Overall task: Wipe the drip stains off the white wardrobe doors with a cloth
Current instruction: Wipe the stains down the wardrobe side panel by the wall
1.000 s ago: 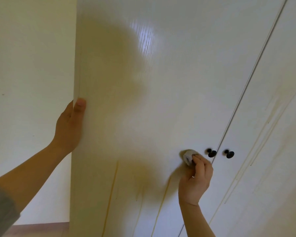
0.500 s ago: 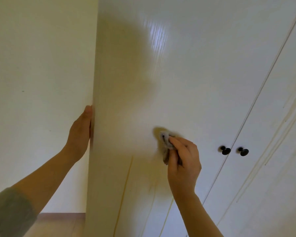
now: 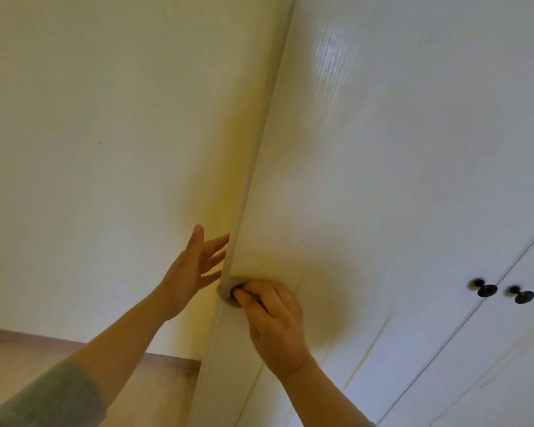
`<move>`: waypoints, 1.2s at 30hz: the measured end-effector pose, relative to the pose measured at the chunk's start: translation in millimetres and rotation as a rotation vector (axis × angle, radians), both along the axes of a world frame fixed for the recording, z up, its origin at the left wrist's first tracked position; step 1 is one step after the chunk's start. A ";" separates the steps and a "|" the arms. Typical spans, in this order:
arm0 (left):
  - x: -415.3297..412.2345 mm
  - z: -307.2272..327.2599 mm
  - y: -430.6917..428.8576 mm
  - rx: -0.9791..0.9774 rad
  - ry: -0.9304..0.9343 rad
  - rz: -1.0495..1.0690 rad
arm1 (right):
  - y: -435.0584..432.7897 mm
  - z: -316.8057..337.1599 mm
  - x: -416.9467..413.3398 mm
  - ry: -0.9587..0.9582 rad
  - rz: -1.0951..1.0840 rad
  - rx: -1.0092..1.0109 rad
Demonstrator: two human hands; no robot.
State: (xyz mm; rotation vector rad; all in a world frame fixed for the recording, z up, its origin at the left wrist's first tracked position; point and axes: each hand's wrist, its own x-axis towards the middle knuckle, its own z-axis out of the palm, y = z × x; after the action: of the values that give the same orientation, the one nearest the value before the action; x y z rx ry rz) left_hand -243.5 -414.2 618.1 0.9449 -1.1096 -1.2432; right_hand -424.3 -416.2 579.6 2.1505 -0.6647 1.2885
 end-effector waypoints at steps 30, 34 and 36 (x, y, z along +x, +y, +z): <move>-43.3 -2.5 21.3 -0.120 -0.356 0.323 | 20.4 44.5 -76.4 -0.495 -0.016 0.078; -54.6 -2.0 21.9 -0.103 -0.337 0.396 | 5.7 57.5 -86.9 -0.478 -0.088 0.055; -58.2 -0.8 22.1 -0.085 -0.332 0.418 | 0.4 41.7 -86.6 -0.434 -0.070 0.074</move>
State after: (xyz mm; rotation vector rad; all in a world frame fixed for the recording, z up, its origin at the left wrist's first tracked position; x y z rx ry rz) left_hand -301.7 -392.2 617.3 1.2721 -1.1345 -0.7100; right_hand -511.0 -415.8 621.3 1.8942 -0.9626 1.7344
